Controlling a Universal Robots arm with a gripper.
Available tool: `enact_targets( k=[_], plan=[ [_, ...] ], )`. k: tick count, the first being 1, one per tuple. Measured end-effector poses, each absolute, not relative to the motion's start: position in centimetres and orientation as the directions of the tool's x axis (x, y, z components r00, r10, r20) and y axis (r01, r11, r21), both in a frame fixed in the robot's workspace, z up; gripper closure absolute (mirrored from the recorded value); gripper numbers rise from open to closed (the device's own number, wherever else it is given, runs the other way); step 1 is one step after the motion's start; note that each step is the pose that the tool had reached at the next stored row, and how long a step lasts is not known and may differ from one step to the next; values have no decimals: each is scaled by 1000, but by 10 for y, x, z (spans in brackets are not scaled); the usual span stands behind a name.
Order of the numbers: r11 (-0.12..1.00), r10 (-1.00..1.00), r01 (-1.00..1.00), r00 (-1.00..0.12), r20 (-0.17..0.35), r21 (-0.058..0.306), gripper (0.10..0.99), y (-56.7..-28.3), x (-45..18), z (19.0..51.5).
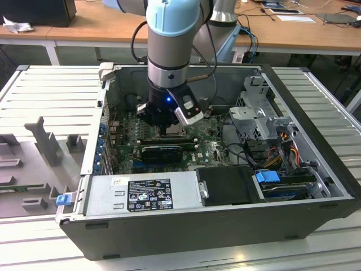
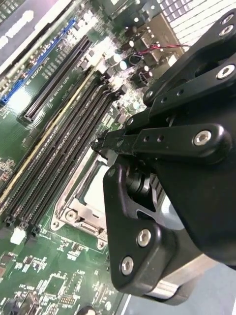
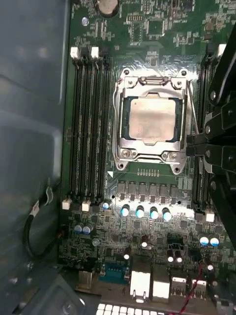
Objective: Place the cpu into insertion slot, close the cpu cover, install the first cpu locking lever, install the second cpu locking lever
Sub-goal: 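Install the second cpu locking lever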
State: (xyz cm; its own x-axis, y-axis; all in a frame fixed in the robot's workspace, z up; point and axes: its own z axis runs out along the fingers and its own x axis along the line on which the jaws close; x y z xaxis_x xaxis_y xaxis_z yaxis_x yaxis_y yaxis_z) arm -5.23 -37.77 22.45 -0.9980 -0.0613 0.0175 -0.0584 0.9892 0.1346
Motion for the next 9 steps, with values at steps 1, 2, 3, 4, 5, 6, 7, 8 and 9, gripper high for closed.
enact_targets(
  k=[1,2,3,4,5,6,7,8,9],
  plan=[
    [989,-64,-61,-998,18,135,980,-378,-52,223],
    [989,-66,-63,-998,18,135,980,-378,-52,220],
    [989,-69,-66,-997,18,135,980,-378,-52,217],
    [988,-73,-70,-997,17,138,980,-378,-53,214],
    [987,-74,-70,-997,17,148,980,-378,-53,213],
    [985,-74,-70,-997,16,155,980,-378,-53,213],
    [984,-74,-70,-997,15,164,980,-379,-54,213],
    [982,-74,-70,-997,14,176,980,-381,-55,213],
    [981,-75,-71,-997,14,183,980,-383,-57,213]
  ],
)
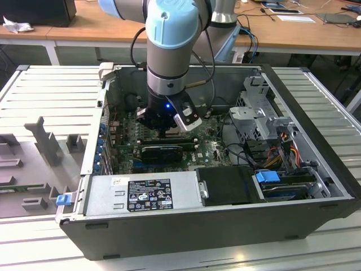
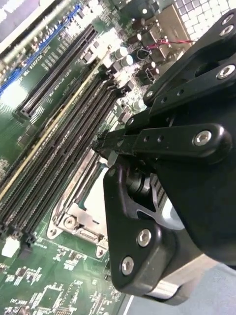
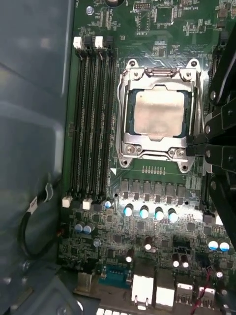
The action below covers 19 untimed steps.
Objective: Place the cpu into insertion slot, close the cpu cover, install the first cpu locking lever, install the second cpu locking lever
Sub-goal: 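Install the second cpu locking lever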
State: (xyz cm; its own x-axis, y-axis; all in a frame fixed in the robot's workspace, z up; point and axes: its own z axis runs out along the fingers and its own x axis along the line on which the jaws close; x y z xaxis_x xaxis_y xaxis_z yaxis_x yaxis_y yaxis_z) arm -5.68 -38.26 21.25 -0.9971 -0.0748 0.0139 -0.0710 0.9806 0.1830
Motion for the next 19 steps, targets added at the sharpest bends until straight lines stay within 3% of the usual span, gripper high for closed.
enact_targets(
  k=[4,7,13,19],
  plan=[
    [974,-80,-76,-997,12,212,980,-391,-61,212],
    [964,-87,-82,-996,8,254,980,-397,-68,212],
    [957,-91,-86,-996,6,278,980,-397,-69,205],
    [938,-102,-96,-995,0,332,980,-398,-69,196]
  ],
)
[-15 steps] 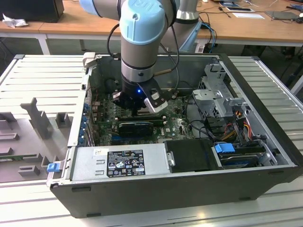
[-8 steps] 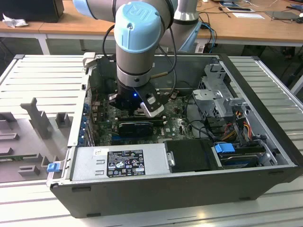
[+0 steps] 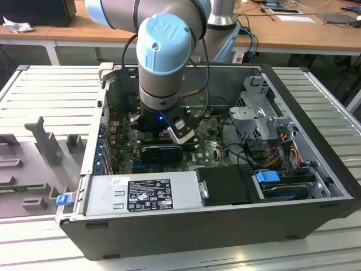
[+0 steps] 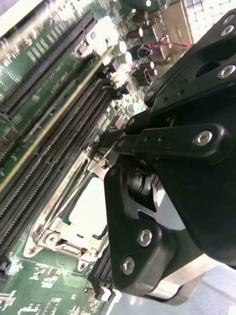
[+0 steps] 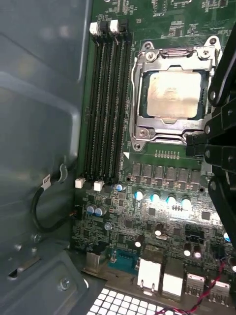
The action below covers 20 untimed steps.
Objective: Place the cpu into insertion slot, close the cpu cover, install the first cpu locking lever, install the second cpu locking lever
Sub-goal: 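Install the second cpu locking lever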
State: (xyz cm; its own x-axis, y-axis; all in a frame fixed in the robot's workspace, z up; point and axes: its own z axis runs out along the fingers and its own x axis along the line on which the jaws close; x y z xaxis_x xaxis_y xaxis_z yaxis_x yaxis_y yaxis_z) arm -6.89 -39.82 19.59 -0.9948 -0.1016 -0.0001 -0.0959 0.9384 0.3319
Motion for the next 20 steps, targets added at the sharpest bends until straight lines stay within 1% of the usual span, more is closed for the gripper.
enact_targets(
  k=[3,4,5,6,10,16,20],
  plan=[
    [936,-104,-98,-995,0,339,980,-398,-69,195],
    [935,-104,-98,-995,-1,339,980,-398,-69,199],
    [936,-104,-98,-995,0,339,980,-398,-69,214],
    [935,-104,-98,-995,0,339,980,-397,-69,223],
    [935,-104,-98,-995,1,340,980,-397,-68,240],
    [936,-104,-86,-994,35,343,980,-398,-28,240],
    [936,-104,-86,-994,36,341,980,-408,-27,238]
  ],
)
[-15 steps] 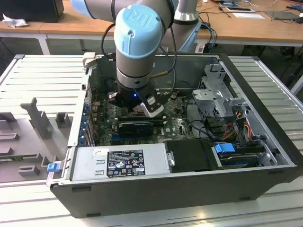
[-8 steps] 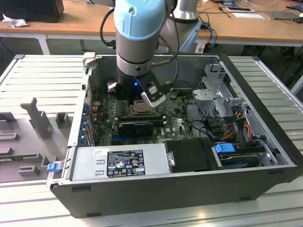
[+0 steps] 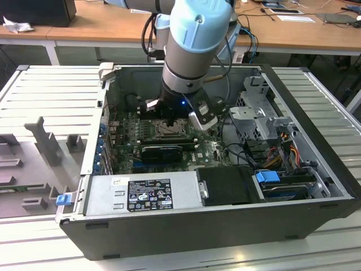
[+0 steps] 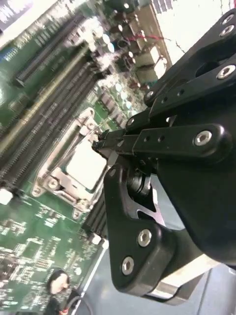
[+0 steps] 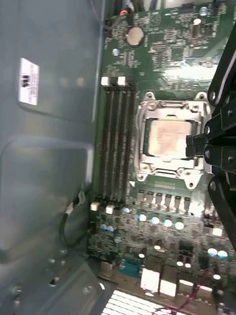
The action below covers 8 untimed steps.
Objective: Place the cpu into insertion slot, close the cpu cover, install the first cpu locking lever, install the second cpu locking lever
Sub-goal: 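Install the second cpu locking lever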
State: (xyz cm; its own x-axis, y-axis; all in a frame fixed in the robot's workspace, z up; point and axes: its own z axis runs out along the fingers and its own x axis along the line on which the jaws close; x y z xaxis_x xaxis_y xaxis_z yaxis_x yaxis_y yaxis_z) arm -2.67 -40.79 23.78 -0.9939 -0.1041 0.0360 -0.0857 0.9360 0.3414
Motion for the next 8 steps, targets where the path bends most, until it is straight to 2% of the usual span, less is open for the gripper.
enact_targets(
  k=[8],
  plan=[
    [937,-104,-86,-994,37,338,980,-414,-49,220]
  ],
)
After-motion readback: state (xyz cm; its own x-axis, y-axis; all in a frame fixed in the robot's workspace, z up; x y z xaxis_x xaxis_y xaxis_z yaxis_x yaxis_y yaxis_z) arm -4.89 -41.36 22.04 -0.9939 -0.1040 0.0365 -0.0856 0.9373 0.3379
